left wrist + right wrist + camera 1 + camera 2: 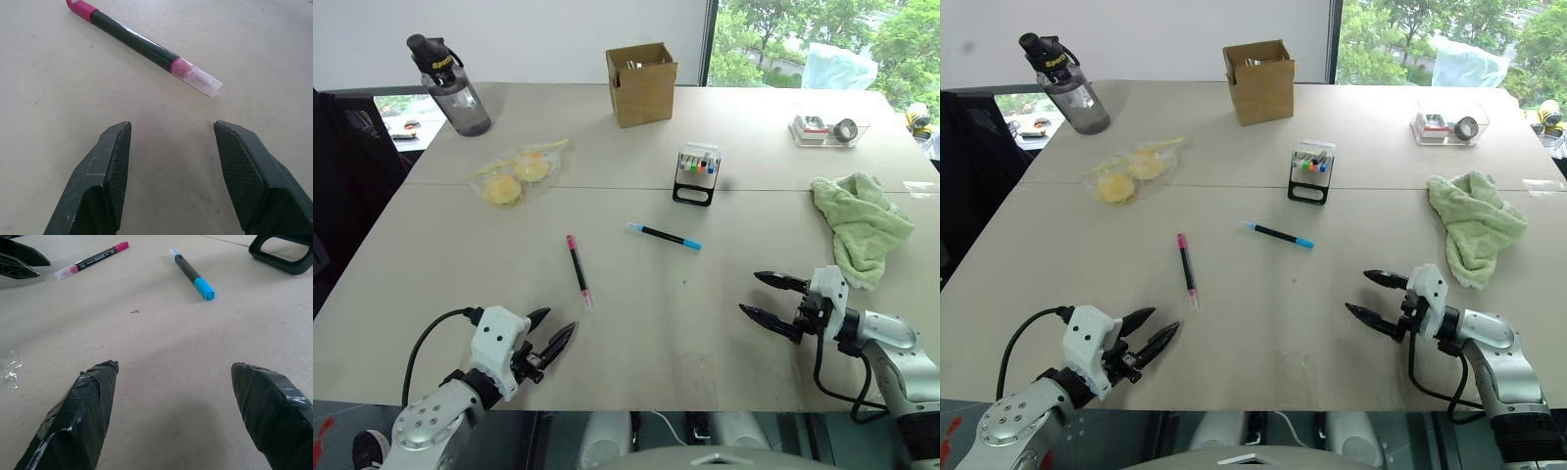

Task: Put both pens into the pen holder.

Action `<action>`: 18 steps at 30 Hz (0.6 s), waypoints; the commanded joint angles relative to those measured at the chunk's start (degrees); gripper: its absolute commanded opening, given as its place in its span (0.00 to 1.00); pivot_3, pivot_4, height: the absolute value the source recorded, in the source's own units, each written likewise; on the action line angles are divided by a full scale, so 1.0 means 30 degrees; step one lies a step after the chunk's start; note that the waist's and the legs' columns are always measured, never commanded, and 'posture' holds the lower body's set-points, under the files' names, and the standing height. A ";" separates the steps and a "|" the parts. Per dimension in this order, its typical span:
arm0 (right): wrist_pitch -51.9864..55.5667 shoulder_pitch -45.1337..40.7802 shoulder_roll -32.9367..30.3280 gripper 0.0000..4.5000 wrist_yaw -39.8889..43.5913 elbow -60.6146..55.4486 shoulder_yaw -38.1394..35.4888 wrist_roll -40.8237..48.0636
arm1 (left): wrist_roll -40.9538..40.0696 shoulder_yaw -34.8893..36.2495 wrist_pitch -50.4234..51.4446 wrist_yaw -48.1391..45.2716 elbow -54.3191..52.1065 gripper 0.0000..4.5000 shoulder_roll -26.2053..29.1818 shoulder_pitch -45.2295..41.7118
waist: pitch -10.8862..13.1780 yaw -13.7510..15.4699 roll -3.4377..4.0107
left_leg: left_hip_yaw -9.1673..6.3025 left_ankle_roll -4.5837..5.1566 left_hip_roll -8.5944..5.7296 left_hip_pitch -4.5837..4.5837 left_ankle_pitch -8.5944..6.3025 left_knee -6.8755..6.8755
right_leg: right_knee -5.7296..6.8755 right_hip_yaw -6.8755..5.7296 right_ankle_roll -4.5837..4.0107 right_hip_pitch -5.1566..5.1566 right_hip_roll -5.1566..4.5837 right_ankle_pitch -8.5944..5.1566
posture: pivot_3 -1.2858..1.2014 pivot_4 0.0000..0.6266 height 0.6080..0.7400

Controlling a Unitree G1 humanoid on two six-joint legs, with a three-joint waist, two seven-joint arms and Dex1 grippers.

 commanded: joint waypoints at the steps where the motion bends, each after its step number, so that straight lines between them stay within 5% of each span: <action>1: -0.0076 -0.0112 -0.0276 0.87 0.0129 -0.0728 -0.0185 0.0124 | -0.0442 0.0515 -0.0121 0.0079 -0.0199 0.61 0.0006 -0.0059 | 0.0000 0.0001 0.0000 | 0.0001 0.0000 0.0000 0.0000 0.0000 0.0000 | 0.0000 0.0000 0.0000 0.0000 0.0001 0.0000 | 0.52 0.24 0.99; 18: -0.0279 -0.0443 -0.0251 0.87 0.0325 -0.0381 -0.0115 0.0040 | -0.0207 0.0454 -0.0372 0.0361 -0.0101 0.61 -0.0235 -0.0259 | 0.0000 0.0000 0.0000 | 0.0000 0.0000 0.0000 0.0000 0.0000 0.0000 | 0.0000 0.0000 0.0000 0.0000 0.0001 0.0000 | 0.52 0.24 0.99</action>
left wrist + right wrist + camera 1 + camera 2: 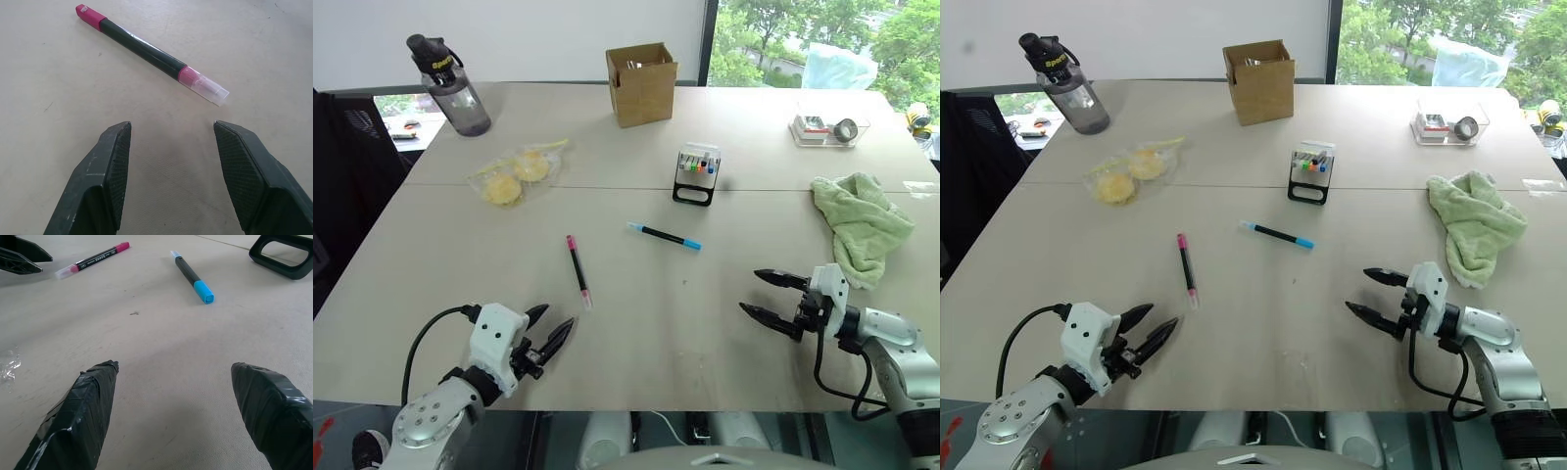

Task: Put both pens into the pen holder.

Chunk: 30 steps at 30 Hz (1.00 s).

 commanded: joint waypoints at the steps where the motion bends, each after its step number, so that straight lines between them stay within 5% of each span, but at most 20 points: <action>1: -0.0247 -0.0190 -0.0124 0.87 0.0217 -0.0410 -0.0111 0.0136 | -0.0180 0.0316 -0.0388 0.0138 -0.0098 0.61 -0.0084 -0.0045 | 0.0000 0.0001 0.0000 | -0.0001 0.0000 0.0000 0.0000 0.0000 0.0000 | 0.0000 0.0000 0.0000 0.0000 0.0000 0.0000 | 0.52 0.24 0.99; 9: 0.0584 -0.0393 -0.0410 0.87 0.1560 -0.1913 -0.0005 0.1548 | -0.0394 -0.0192 0.3791 0.4059 -0.1042 0.61 -0.1691 -0.2680 | 0.0001 0.0040 0.0002 | -0.0002 0.0001 -0.0001 0.0000 0.0000 0.0004 | 0.0005 0.0000 0.0002 0.0002 0.0000 0.0002 | 0.52 0.24 0.99; 18: 0.3182 -0.1375 -0.0522 0.87 0.1078 -0.5075 0.0155 0.3255 | -0.0747 -0.0977 0.8375 0.9806 -0.2234 0.61 -0.5850 -0.8144 | -0.0018 0.0030 -0.0048 | -0.0028 -0.0002 -0.0003 -0.0024 0.0001 0.0023 | 0.0013 -0.0014 0.0011 0.0011 0.0001 0.0010 | 0.52 0.24 0.99; 24: 0.3335 -0.1602 -0.0465 0.87 0.1064 -0.5387 0.0354 0.3057 | 0.0843 -0.3946 1.0800 1.2068 -0.2969 0.61 -0.6486 -0.9499 | -0.0019 0.0047 -0.0049 | -0.0031 -0.0005 -0.0006 -0.0028 0.0002 0.0023 | 0.0009 -0.0014 0.0010 0.0011 0.0005 0.0010 | 0.52 0.24 0.99; 30: 0.3029 -0.1263 -0.0595 0.87 0.1339 -0.5138 0.0356 0.2873 | 0.2699 -0.4381 1.2369 1.3855 -0.3124 0.61 -0.6420 -0.9454 | -0.0018 0.0005 -0.0049 | -0.0035 -0.0006 -0.0006 -0.0019 0.0003 0.0019 | 0.0015 -0.0012 0.0008 0.0010 0.0013 0.0009 | 0.52 0.24 0.99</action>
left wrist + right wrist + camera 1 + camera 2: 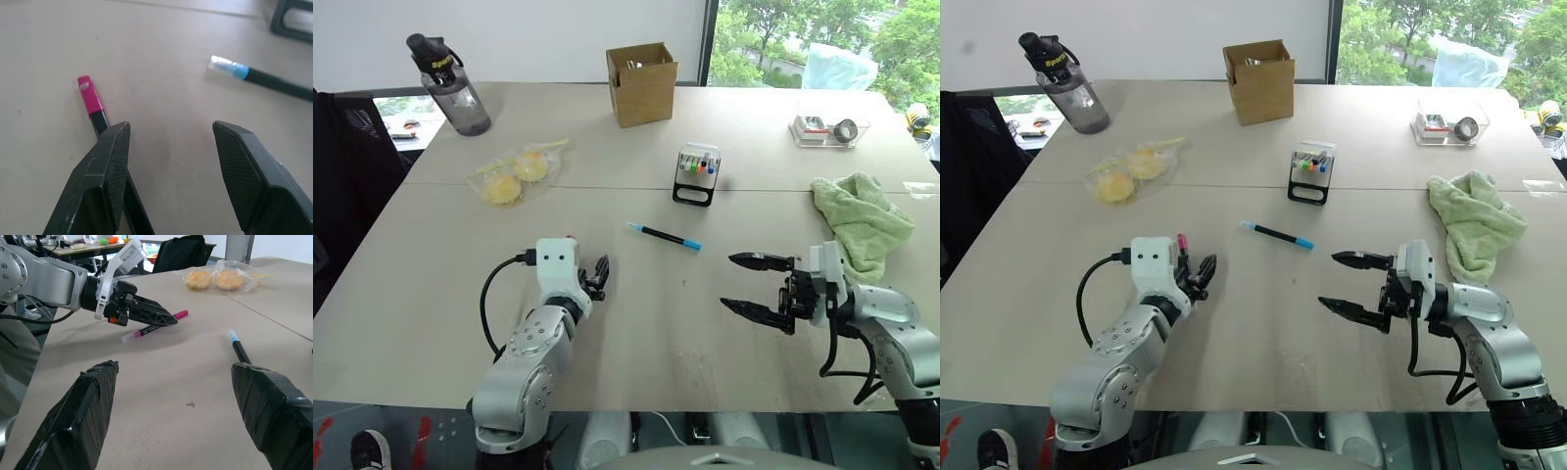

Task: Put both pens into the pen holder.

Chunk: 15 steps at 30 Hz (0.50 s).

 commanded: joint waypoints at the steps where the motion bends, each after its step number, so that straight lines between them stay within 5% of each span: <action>1: -0.0225 0.0162 -0.0213 0.87 0.0256 -0.0280 -0.0259 0.0215 | 0.1262 0.0157 0.1133 0.1265 -0.1235 0.61 0.0000 0.0103 | 0.0000 -0.0001 0.0000 | 0.0000 0.0000 0.0001 -0.0001 0.0000 0.0000 | 0.0000 0.0000 0.0000 0.0000 0.0001 0.0000 | 0.52 0.24 0.99; 15: -0.0665 0.0597 -0.0431 0.87 0.0578 0.0061 -0.0279 -0.0055 | 0.2530 -0.0290 0.4106 0.1816 -0.1379 0.61 -0.1224 0.0609 | -0.0004 0.0111 0.0004 | 0.0003 0.0001 -0.0008 0.0000 0.0000 0.0007 | 0.0001 0.0000 -0.0001 0.0007 -0.0009 -0.0001 | 0.52 0.24 0.99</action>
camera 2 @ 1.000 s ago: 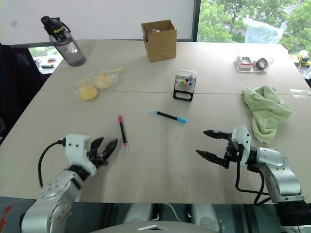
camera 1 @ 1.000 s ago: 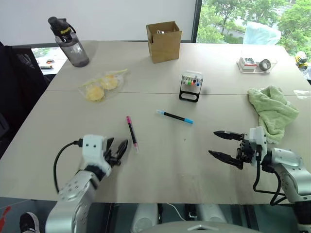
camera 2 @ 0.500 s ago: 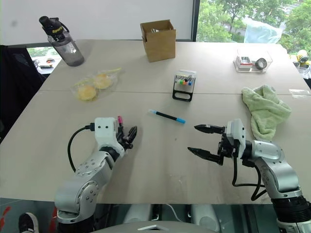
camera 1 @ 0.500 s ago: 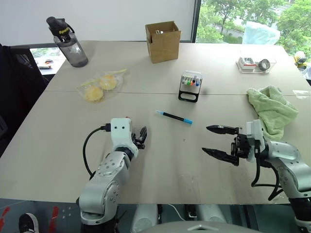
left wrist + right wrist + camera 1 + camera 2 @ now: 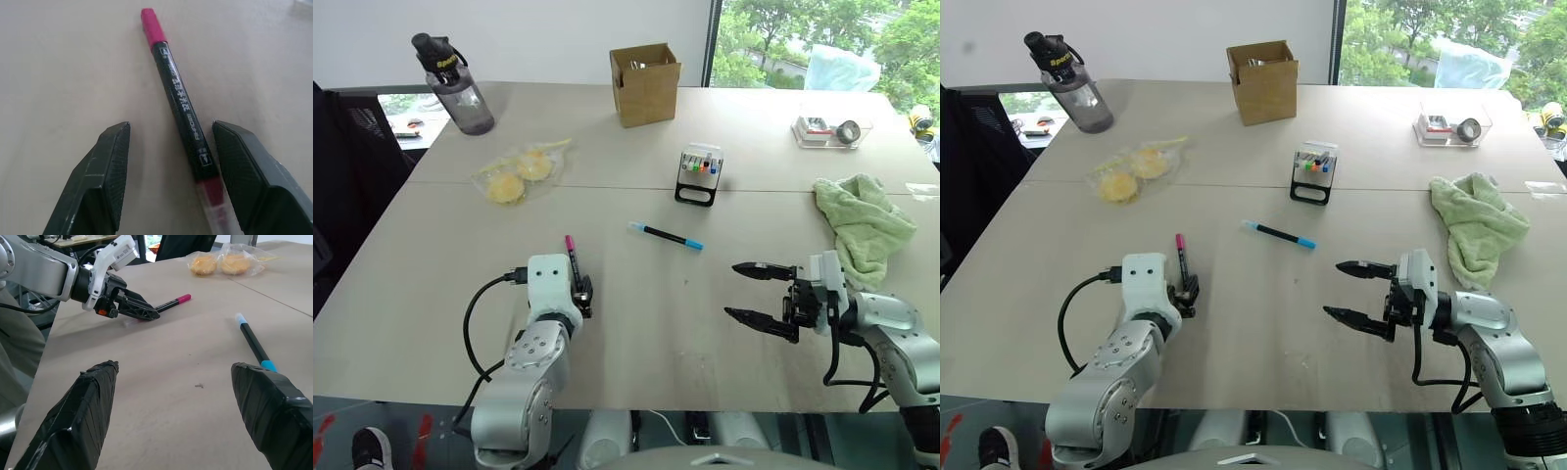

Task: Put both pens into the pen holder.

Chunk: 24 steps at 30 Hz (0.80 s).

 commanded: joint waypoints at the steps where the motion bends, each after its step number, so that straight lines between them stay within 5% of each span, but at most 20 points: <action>1: -0.0374 -0.0087 -0.0139 0.87 0.0174 -0.0299 -0.0282 0.0131 | 0.0459 -0.0224 0.1367 0.0243 0.0460 0.61 -0.0181 -0.0361 | -0.0006 0.0047 0.0008 | -0.0001 0.0000 0.0000 0.0001 0.0000 0.0000 | 0.0002 0.0000 0.0000 0.0009 0.0000 0.0000 | 0.52 0.24 0.99; 5: -0.0373 -0.0083 -0.0164 0.89 0.0093 -0.0372 -0.0283 0.0135 | 0.0653 -0.0187 0.2662 0.0290 0.0536 0.43 -0.0355 -0.0472 | -0.0025 0.0061 0.0025 | 0.0001 0.0000 -0.0003 0.0020 0.0000 -0.0001 | 0.0004 0.0002 0.0001 0.0058 0.0000 -0.0001 | 0.52 0.24 0.99; 9: -0.0183 -0.0226 -0.0137 0.89 -0.0124 -0.0532 -0.0209 0.0141 | 0.0823 0.0209 0.3477 0.0401 0.0427 0.03 -0.0774 -0.0554 | -0.0058 -0.0012 0.0073 | 0.0004 0.0000 -0.0003 0.0013 0.0000 -0.0003 | 0.0011 0.0008 0.0002 0.0063 0.0002 -0.0001 | 0.52 0.24 0.99; 17: 0.1385 -0.0882 0.0393 0.89 -0.1533 -0.1067 -0.0152 0.0987 | 0.0901 0.0159 0.1949 -0.0411 0.0011 0.00 -0.0490 -0.0284 | -0.0077 -0.0169 0.0096 | 0.0010 -0.0002 -0.0002 0.0013 0.0000 -0.0009 | 0.0013 0.0022 0.0003 0.0063 0.0008 -0.0001 | 0.52 0.24 0.99; 24: 0.7564 -0.3165 0.2152 0.89 -0.6668 -0.2794 0.0462 0.3281 | -0.2747 -0.0420 -0.4600 -0.6420 -0.0725 0.00 0.0487 0.1184 | -0.0065 -0.0100 0.0078 | 0.0009 -0.0006 0.0007 0.0001 0.0001 -0.0002 | 0.0006 0.0019 -0.0003 -0.0007 -0.0003 0.0002 | 0.52 0.24 0.99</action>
